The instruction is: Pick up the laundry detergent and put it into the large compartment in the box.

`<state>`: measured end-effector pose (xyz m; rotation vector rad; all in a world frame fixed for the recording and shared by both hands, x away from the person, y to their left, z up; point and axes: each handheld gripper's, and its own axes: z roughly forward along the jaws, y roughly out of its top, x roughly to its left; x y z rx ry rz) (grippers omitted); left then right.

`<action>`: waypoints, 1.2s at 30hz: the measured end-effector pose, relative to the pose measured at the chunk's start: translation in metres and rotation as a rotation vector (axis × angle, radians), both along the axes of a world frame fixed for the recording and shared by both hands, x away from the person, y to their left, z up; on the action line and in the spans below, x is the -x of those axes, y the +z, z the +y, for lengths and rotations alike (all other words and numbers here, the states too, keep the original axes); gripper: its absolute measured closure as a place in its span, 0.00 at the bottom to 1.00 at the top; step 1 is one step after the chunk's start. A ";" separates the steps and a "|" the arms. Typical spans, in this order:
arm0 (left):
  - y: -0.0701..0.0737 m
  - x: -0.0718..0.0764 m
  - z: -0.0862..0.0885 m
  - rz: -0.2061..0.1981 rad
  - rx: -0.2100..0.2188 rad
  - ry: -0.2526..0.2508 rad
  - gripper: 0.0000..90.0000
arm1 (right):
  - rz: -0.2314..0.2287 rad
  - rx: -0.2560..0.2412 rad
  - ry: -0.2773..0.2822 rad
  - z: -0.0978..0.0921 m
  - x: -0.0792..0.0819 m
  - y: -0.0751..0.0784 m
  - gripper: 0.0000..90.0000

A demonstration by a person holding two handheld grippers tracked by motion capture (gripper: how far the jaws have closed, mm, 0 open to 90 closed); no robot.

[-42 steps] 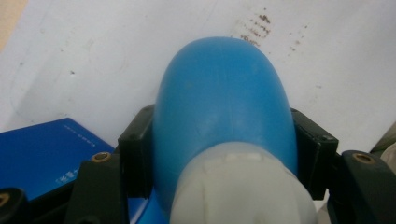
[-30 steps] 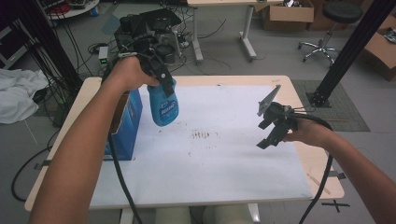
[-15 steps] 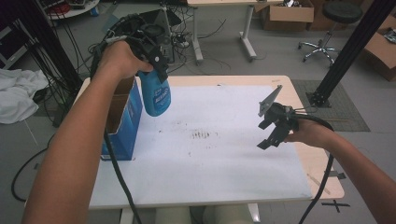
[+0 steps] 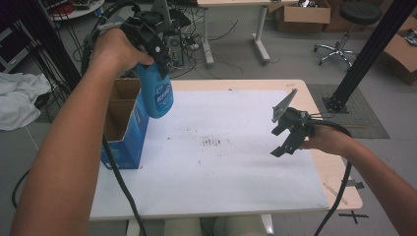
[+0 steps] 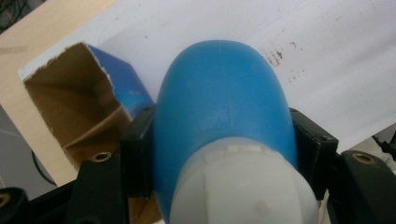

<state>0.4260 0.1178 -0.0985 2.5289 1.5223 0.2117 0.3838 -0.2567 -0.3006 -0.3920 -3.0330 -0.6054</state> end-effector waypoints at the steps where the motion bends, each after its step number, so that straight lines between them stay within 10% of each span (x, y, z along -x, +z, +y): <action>1: 0.001 0.001 0.002 -0.001 0.003 0.019 0.42 | 0.000 0.000 -0.001 0.000 0.000 0.000 0.19; 36: 0.019 0.025 0.088 -0.014 0.006 0.392 0.42 | -0.020 -0.024 0.018 0.002 0.001 0.004 0.19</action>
